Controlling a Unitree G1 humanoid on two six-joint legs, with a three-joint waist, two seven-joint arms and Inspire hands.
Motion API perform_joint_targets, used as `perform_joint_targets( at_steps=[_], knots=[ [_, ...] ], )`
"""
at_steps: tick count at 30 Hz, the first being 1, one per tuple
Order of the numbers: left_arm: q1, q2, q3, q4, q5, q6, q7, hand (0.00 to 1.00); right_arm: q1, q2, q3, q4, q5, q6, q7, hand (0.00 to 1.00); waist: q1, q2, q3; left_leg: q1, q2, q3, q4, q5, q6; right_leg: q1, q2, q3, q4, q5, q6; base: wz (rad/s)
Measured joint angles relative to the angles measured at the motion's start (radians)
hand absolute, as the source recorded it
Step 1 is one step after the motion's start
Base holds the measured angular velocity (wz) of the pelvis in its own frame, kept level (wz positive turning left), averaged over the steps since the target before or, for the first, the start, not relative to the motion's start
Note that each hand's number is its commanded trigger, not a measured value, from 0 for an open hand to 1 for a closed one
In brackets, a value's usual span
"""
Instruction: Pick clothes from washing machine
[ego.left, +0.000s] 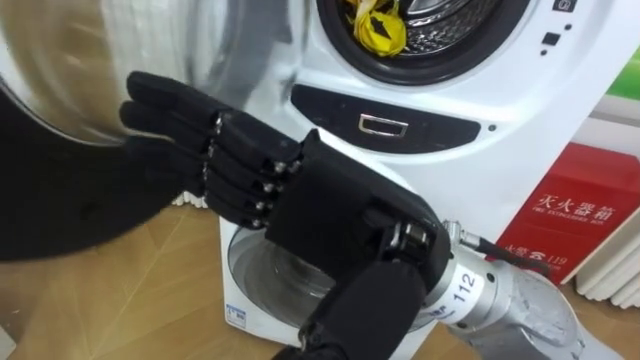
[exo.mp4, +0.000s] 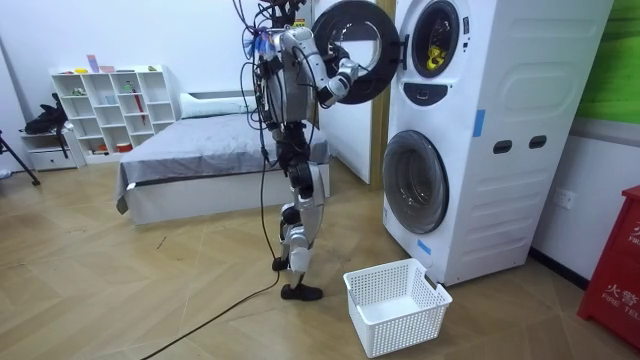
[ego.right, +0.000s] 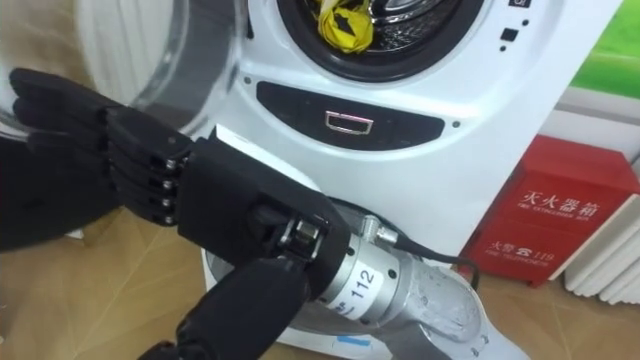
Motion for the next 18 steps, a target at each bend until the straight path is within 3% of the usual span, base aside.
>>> perform_joint_targets(
  at_steps=[7,13,16,18],
  knots=[
    [0.007,-0.003,0.000,0.006,-0.021,0.001,0.014,0.00,0.001,-0.003,-0.024,0.000,-0.036,0.019,0.001,0.00,-0.021,0.003,-0.0004,0.009,0.000,0.010,0.001,0.000,0.000,0.009,-0.001,0.001,0.001,0.000,0.000,0.01],
    [0.006,-0.015,0.002,0.006,0.013,0.001,0.012,0.00,0.033,-0.006,-0.051,-0.002,-0.099,0.019,0.001,0.00,-0.032,0.023,-0.0013,0.021,0.000,0.011,0.000,0.000,0.000,0.020,0.000,0.002,0.002,0.000,0.000,0.00],
    [0.007,-0.027,0.004,0.002,0.012,0.001,0.008,0.00,0.032,-0.004,-0.067,-0.002,-0.152,0.019,-0.004,0.00,-0.032,0.041,-0.0098,0.024,-0.001,0.011,-0.001,0.000,0.000,0.023,0.000,0.006,0.000,0.000,0.001,0.00],
    [0.006,-0.030,0.003,-0.004,0.012,0.001,0.008,0.00,0.027,0.014,-0.066,-0.001,-0.194,0.019,-0.015,0.00,-0.030,0.045,-0.0097,0.025,-0.001,0.009,0.000,0.000,0.000,0.023,0.000,0.006,0.003,0.000,0.001,0.00]
  ],
)
